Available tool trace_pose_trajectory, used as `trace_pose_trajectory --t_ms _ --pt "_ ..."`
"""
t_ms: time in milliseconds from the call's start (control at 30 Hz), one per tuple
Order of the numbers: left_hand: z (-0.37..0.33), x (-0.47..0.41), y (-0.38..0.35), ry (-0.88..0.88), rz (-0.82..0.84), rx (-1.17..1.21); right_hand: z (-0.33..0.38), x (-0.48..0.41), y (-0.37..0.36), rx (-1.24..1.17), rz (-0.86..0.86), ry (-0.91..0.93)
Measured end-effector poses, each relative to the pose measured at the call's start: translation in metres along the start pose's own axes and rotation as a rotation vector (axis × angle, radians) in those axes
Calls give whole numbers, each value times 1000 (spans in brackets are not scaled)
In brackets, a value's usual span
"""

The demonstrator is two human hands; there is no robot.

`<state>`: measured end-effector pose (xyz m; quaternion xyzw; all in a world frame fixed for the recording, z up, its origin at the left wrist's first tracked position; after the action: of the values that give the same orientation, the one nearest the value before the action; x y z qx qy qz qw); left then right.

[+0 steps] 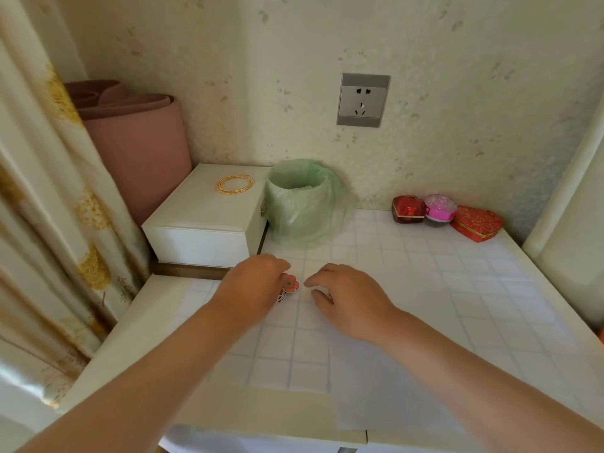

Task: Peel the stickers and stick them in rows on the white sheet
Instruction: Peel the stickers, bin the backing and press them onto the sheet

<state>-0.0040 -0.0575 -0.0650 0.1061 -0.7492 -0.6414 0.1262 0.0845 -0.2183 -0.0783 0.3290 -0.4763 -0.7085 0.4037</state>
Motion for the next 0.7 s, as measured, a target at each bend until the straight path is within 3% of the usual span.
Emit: trace_pose_trajectory --t_ms 267,433,700 --pt "3 1 -12 -39 37 -102 8 -23 -6 -41 28 -87" --pt "3 3 -9 -60 -77 159 7 -26 -7 -62 86 -130" --pt "-2 5 9 129 -96 837 3 -28 11 -639 14 -246"
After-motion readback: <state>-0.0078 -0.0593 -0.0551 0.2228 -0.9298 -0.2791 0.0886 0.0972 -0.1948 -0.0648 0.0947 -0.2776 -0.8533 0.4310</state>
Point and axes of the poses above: each hand's wrist, its own x-axis away from the middle knuckle, its own y-axis out of the back of the hand, z = x × y, the point moved 2 cm from there along -x, towards the middle knuckle, and after that the axes turned 6 degrees about z, right-handed, at the moved point
